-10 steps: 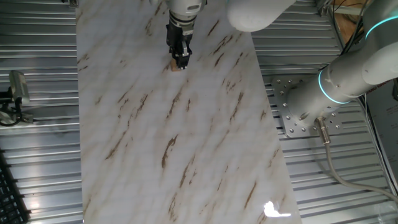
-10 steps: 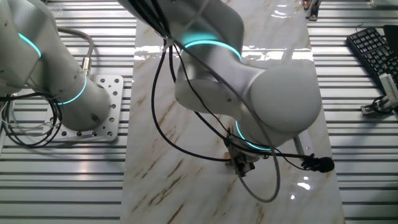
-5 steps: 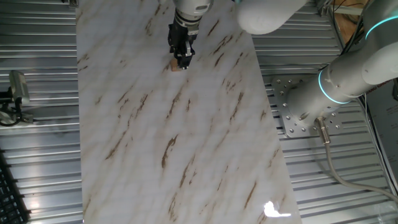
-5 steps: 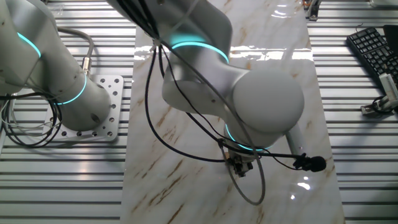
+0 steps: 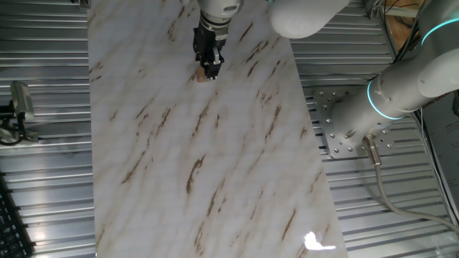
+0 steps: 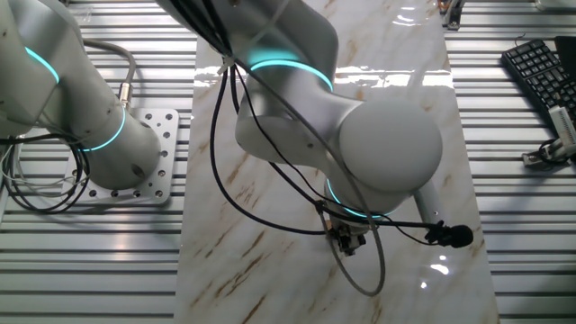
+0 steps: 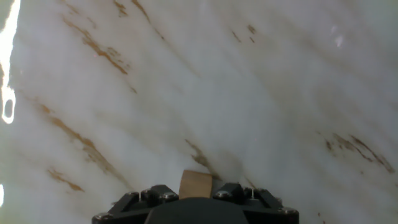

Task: Pick up the small block on the left and move it to the right

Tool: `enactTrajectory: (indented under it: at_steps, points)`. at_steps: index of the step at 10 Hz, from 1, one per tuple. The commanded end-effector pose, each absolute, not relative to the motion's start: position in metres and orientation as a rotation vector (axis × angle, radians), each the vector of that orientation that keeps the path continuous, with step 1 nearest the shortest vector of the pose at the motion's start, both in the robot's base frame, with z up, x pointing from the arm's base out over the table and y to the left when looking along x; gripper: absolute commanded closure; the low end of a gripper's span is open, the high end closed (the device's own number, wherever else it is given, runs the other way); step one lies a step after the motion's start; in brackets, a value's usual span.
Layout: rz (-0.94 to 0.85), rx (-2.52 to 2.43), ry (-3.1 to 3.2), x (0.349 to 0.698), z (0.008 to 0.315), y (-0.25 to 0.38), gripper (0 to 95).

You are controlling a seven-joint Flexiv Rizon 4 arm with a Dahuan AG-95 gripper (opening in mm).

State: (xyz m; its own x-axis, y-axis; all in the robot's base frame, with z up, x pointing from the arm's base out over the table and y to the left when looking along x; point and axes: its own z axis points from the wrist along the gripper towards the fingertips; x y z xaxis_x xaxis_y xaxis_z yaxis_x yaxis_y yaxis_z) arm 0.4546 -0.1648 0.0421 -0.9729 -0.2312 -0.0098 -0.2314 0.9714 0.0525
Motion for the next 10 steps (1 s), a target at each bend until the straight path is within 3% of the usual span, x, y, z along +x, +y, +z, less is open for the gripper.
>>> enactTrajectory:
  at_steps: [1, 3, 4, 10]
  points:
    - [0.087, -0.37, 3.112, 0.4557, 0.0413, -0.1648, 38.0]
    - [0.086, -0.37, 3.11, 0.4557, 0.0413, -0.1648, 38.0]
    - [0.089, -0.371, 3.114, 0.4557, 0.0413, -0.1648, 19.0]
    - [0.104, -0.368, 3.112, 0.4557, 0.0413, -0.1648, 19.0]
